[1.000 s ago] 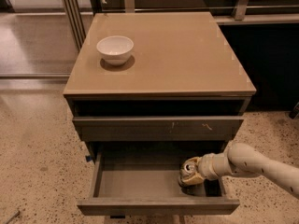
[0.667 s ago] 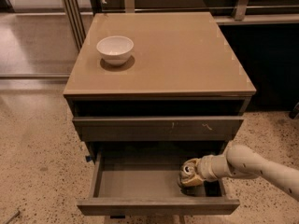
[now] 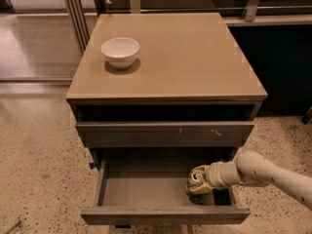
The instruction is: Place 7up can into middle drawer
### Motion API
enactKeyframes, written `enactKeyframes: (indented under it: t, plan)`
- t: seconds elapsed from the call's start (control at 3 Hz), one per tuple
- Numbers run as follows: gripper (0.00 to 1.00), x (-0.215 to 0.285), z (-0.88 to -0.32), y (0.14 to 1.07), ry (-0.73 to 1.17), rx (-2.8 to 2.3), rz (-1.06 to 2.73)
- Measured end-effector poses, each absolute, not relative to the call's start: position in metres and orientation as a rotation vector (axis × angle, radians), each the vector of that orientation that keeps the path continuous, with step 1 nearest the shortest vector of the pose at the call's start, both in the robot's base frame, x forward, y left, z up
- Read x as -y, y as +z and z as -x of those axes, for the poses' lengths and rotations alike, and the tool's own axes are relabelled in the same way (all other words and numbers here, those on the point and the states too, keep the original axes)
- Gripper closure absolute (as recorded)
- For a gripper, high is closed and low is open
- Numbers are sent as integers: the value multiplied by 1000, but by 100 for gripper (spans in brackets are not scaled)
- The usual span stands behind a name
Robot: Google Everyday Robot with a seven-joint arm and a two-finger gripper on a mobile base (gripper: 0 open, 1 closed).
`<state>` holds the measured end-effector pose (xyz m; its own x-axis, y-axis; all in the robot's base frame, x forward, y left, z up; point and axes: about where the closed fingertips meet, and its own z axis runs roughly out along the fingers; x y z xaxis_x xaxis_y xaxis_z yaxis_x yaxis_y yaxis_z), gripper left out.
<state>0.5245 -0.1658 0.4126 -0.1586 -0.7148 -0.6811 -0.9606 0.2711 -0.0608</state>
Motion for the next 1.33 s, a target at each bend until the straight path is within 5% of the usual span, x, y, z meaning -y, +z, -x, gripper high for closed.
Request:
enactKeyframes:
  t: [0.67,1.0,1.33]
  plan:
    - [12,166,-525,413,525,-1941,1506]
    - [0,166,-524,413,525,-1941,1506]
    - [0,166,-524,413,525,-1941,1506]
